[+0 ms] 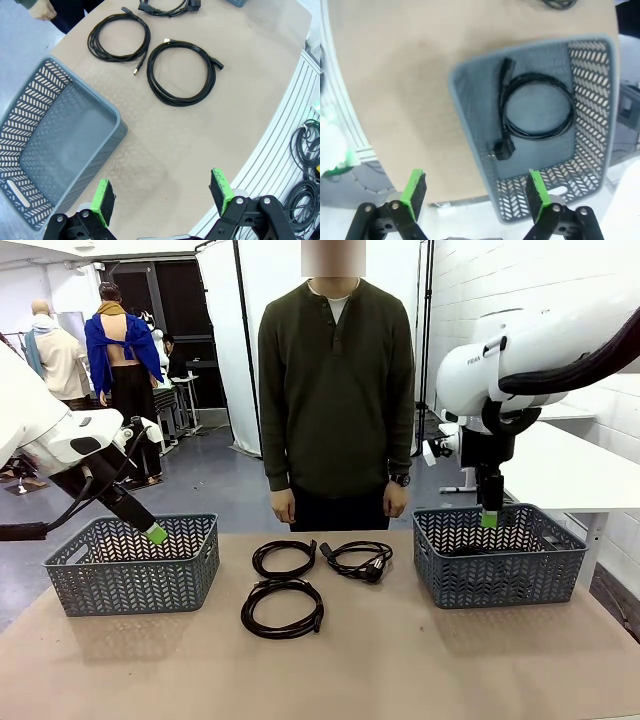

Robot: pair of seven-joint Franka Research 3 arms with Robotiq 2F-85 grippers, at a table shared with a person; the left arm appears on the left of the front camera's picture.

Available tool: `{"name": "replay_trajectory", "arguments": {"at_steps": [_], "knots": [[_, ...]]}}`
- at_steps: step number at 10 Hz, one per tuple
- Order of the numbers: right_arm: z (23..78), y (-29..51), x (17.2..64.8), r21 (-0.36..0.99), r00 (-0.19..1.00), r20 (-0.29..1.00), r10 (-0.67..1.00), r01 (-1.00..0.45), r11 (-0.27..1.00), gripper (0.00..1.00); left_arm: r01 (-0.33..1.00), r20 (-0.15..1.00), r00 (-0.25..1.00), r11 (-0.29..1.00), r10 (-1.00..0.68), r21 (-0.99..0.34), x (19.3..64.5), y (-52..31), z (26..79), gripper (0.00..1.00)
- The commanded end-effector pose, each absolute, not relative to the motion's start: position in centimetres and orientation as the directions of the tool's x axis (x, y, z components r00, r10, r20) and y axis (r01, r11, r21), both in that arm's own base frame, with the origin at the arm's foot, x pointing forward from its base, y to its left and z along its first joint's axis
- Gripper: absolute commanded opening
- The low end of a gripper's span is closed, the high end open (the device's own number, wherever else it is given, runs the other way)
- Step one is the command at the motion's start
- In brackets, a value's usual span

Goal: Organize the cables according to human instructions.
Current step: Pick up a bundle of cables and place it in the basket indicated by the human.

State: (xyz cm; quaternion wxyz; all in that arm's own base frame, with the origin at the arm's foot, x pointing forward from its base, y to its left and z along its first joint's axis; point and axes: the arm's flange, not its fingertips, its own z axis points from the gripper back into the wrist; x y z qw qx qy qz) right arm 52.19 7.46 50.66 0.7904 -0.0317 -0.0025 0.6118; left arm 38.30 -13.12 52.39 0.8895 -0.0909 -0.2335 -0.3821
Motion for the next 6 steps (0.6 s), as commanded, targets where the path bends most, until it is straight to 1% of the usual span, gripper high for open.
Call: {"name": "replay_trajectory", "arguments": {"at_steps": [1,3,6], "knots": [[50.8,8.9,49.5,-0.072,0.317,0.029,0.948,-0.945,0.318,1.0,0.73,0.498,0.589,0.683,-0.637,0.01,38.3,-12.9,52.3,1.0],[50.9,10.1,46.9,-0.089,0.357,0.106,0.928,-0.926,0.366,1.0,0.73,0.498,0.589,0.683,-0.637,0.01,38.3,-12.9,52.3,1.0],[50.2,11.6,43.4,-0.084,0.377,0.225,0.899,-0.911,0.403,1.0,0.73,0.498,0.589,0.683,-0.637,0.01,38.3,-12.9,52.3,1.0]]}}
